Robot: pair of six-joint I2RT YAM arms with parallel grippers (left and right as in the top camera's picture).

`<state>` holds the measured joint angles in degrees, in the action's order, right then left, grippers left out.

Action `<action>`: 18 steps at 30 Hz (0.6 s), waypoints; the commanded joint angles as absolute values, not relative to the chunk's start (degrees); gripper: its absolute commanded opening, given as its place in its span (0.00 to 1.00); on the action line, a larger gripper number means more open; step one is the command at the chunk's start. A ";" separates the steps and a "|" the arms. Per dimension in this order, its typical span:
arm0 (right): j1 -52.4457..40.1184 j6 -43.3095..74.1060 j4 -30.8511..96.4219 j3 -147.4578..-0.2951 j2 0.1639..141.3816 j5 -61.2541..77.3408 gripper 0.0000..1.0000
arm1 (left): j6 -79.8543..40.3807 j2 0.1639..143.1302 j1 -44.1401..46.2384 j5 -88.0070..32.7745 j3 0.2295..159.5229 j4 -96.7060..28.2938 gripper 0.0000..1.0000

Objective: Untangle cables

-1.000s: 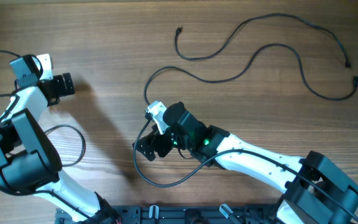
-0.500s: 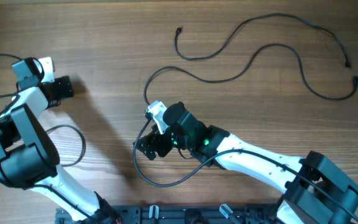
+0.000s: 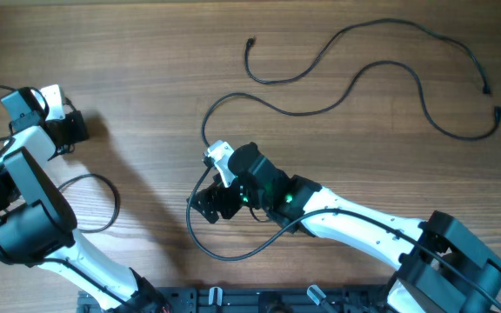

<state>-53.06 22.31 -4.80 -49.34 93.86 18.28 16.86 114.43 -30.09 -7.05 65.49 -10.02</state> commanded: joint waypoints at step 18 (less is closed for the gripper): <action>-53.19 22.65 -4.93 -50.04 94.67 17.32 0.88 | 17.52 116.62 -30.55 -15.16 64.84 -11.16 0.04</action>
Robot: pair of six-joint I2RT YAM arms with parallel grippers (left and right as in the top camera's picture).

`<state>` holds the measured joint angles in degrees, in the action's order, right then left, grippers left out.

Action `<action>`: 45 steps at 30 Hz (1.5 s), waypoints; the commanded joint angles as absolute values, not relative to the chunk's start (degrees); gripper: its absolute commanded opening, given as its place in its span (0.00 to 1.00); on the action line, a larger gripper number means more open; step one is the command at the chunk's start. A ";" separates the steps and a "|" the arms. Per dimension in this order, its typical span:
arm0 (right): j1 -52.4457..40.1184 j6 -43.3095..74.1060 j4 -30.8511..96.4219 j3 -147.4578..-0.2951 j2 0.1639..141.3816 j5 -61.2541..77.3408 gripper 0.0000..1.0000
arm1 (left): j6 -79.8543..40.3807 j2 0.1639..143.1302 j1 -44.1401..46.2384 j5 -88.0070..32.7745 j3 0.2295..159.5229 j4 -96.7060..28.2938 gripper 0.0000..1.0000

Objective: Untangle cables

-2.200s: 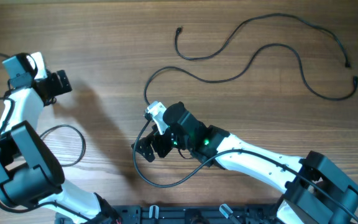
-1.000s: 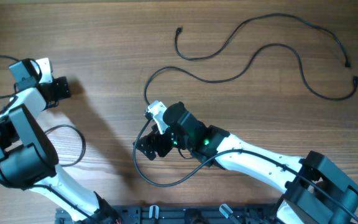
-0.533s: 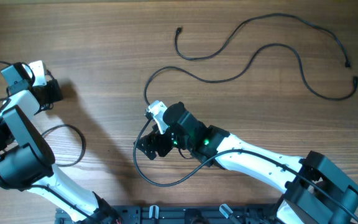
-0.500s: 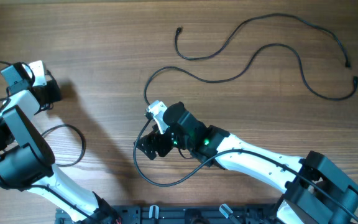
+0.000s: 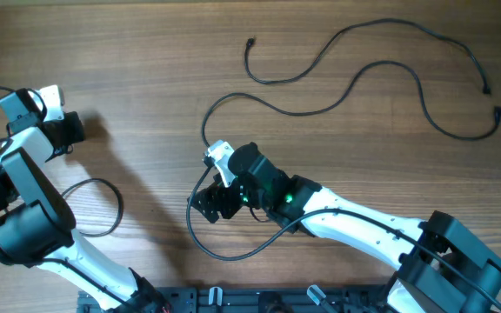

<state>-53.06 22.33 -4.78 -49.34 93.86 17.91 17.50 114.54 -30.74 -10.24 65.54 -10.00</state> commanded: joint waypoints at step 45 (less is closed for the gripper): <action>-34.79 52.58 -34.20 -50.04 94.67 25.98 0.97 | 4.34 106.80 -8.34 -90.37 64.93 8.86 0.04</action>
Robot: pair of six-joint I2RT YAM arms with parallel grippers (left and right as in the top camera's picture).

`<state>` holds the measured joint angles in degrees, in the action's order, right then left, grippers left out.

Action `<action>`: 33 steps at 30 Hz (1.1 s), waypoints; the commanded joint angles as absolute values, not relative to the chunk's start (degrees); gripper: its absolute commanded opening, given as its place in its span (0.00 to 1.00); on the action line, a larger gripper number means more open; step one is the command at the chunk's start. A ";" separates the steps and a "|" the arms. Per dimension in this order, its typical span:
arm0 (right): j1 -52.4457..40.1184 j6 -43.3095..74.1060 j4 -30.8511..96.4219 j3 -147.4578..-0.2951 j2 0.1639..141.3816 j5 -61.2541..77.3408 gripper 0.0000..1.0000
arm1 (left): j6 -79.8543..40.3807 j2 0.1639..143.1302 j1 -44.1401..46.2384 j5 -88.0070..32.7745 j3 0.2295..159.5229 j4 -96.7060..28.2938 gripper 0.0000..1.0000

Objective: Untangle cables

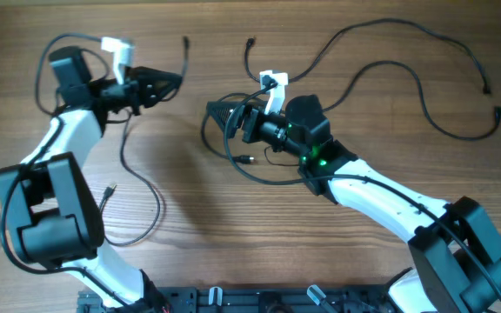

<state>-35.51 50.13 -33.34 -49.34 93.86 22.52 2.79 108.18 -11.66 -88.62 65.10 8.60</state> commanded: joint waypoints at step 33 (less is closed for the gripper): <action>-27.75 54.57 -37.21 -50.04 94.67 20.51 0.04 | 4.23 106.80 5.21 -90.17 64.93 9.28 0.04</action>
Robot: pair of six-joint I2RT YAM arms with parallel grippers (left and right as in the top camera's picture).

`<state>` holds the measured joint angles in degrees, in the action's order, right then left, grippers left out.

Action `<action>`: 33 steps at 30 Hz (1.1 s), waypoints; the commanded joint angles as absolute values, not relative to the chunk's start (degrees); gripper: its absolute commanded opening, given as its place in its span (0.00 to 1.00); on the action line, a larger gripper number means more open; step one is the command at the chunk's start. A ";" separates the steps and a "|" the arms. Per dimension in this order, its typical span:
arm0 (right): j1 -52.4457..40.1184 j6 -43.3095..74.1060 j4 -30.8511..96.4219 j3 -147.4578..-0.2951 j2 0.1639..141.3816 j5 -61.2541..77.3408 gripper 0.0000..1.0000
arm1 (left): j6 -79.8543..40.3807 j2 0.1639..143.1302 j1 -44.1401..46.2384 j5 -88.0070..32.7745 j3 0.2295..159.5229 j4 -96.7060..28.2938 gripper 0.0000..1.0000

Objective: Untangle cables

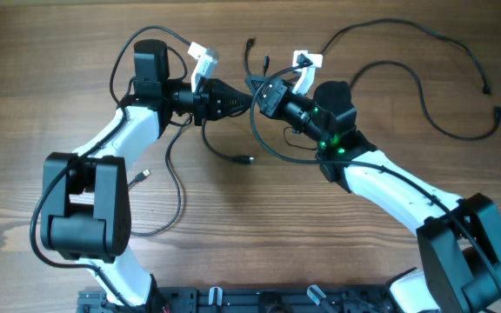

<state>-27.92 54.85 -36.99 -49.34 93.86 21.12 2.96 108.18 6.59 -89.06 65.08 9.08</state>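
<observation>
Thin black cables lie across the wooden table. My left gripper (238, 97) points right at the upper middle. My right gripper (260, 94) points left, and the two sets of fingertips almost touch. Each looks shut on a black cable where the strands bunch between them. One cable (179, 193) trails from the left gripper down in a loop to a plug (144, 176). A short loose end with a plug (249, 160) hangs below the grippers. A long wavy cable (424, 97) runs right from the right gripper to an end (498, 111).
A second long cable (407, 26) arcs across the top right to a plug (485, 89). Another plug end (250, 41) sits just above the grippers. The arm bases (259, 300) stand at the near edge. Bare wood lies at the far left and bottom right.
Both grippers have moved right. The left one was at the upper left and now nearly meets the right one at the upper middle. The trailing loop and its plug have shifted right with it.
First my left gripper was at the far left edge and my right one low in the middle, on a cable loop. That hardly changed 2.6 s ago. By 1.1 s ago both were up at the far side with cables drawn along. Now they meet tip to tip.
</observation>
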 commanded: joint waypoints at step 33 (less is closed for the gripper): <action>-12.03 44.91 -22.00 -50.04 94.06 50.06 0.04 | -7.64 102.96 -1.34 -25.30 64.93 -31.59 0.94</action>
<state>-12.16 47.83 -22.24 -49.34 93.86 48.10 -10.52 104.38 -1.45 -39.92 65.08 -28.86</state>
